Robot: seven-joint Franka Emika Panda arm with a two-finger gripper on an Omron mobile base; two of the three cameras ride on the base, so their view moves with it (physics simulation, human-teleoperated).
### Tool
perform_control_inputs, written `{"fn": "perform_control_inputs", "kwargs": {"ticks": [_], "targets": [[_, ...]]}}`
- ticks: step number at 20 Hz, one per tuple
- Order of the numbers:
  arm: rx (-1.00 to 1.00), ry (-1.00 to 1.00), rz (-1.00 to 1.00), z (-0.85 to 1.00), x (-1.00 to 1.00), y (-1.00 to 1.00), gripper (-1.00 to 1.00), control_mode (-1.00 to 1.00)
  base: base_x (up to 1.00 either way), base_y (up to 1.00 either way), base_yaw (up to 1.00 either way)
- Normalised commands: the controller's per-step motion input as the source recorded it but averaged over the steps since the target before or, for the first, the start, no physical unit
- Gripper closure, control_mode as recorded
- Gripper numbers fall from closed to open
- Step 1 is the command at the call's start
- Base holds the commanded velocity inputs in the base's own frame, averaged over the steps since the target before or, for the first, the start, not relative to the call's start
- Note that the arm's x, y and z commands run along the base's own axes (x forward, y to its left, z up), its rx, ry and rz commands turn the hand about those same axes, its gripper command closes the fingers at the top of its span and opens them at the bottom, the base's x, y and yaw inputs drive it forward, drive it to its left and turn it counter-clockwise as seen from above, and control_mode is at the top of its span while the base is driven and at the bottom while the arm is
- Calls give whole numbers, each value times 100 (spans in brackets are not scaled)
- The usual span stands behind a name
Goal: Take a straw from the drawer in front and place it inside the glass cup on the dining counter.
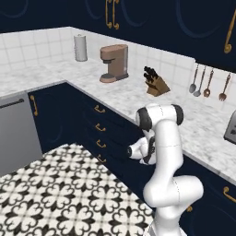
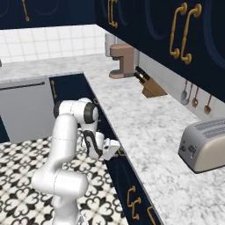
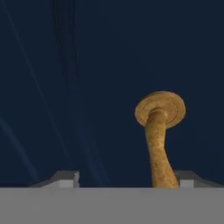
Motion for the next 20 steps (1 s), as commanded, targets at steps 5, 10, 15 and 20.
{"fn": "perform_control_inputs", "kwargs": {"ticks": [5,10,15,20], "targets": [[30,29,30,-62,48,0,100,-100,0,0,0],[43,25,40,-79,22,29,100,-100,0,0,0],[45,19,44,-83,1,96,100,-100,0,0,0],[36,26,36,-61,-1,100,100,-100,0,0,0]]}}
